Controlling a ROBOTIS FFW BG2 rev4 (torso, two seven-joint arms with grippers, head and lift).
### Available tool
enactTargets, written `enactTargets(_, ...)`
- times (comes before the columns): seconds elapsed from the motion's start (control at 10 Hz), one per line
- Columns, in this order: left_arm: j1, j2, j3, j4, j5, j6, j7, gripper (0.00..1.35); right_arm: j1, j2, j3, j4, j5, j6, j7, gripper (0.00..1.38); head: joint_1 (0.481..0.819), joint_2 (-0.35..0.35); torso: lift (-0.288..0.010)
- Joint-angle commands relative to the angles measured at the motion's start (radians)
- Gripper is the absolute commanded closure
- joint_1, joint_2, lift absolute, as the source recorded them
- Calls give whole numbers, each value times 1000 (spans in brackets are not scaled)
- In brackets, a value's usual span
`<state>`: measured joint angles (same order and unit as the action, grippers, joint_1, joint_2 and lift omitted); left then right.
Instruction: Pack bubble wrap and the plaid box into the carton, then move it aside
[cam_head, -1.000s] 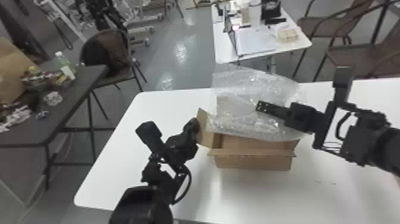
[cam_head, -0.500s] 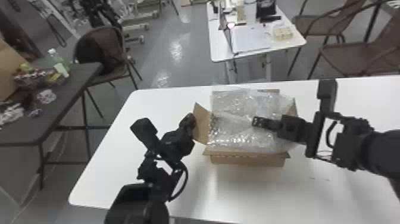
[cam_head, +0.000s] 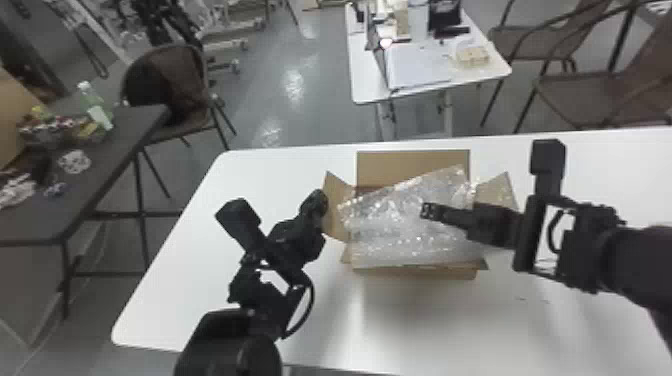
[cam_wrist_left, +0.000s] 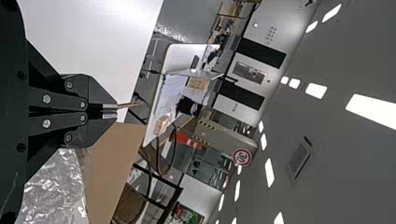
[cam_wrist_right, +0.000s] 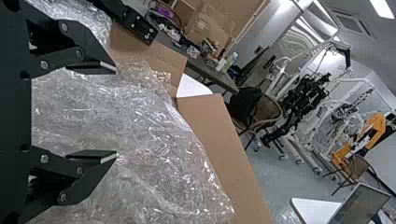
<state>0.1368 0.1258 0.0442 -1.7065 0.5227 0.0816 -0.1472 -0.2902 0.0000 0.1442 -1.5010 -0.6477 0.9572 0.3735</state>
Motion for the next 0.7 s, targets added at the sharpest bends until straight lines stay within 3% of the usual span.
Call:
enactTargets(0.0, -2, 2, -4, -1, 5, 1, 0, 1213, 3, 1, 0, 1, 3, 0, -2, 137, 695, 282, -102)
enactTargets(0.2, -2, 3, -10, -2, 10, 1, 2, 1213, 2, 1, 0, 13, 13, 9, -2, 137, 695, 279, -102)
enactTargets(0.4, 0, 3, -6, -2, 10, 10, 5, 1213, 23, 1, 25, -2, 26, -183, 18, 137, 695, 274, -102)
enactTargets(0.6, 7, 5, 13, -2, 23, 18, 5, 1213, 46, 1, 23, -93, 105, -278, 61, 137, 695, 269, -102)
